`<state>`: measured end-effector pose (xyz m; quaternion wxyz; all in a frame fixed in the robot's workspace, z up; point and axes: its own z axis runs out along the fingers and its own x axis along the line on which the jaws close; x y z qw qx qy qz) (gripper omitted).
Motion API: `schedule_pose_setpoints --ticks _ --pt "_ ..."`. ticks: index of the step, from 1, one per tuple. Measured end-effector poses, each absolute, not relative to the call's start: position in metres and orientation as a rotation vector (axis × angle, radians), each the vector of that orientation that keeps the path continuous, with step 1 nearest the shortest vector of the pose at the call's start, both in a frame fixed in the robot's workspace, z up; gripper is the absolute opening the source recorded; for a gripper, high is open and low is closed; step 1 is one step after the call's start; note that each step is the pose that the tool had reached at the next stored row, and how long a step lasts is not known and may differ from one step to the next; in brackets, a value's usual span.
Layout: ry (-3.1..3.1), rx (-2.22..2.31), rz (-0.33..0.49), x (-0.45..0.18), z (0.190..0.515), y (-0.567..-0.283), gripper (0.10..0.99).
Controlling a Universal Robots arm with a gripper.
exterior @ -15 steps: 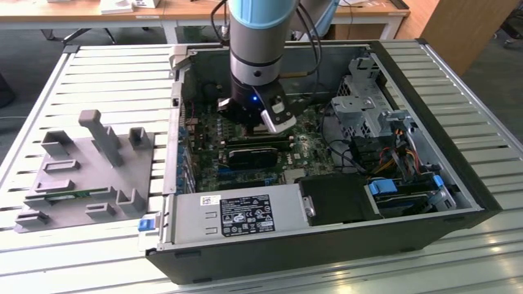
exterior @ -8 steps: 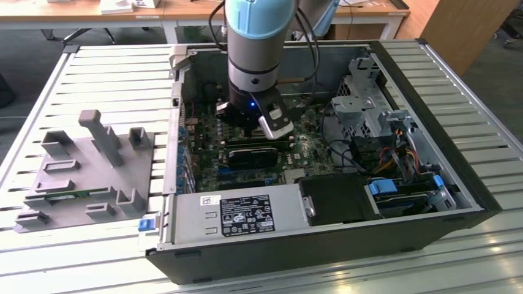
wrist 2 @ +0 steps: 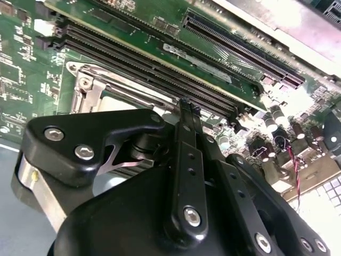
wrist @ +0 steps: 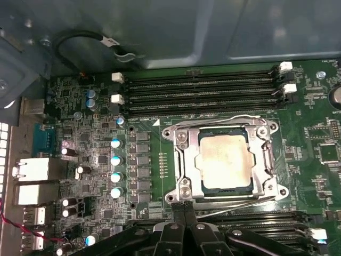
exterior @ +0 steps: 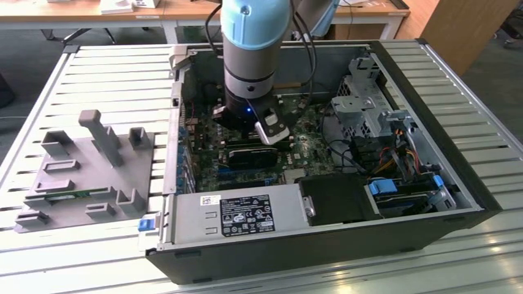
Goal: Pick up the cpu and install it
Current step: 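Install the second cpu locking lever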
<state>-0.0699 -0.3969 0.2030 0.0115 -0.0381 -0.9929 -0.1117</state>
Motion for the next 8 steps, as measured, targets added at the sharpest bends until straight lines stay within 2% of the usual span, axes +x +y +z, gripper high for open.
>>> schedule_pose_setpoints --ticks 8 --pt "-3.085 -0.118 -0.429 -0.0712 0.1977 -0.3988 0.106"
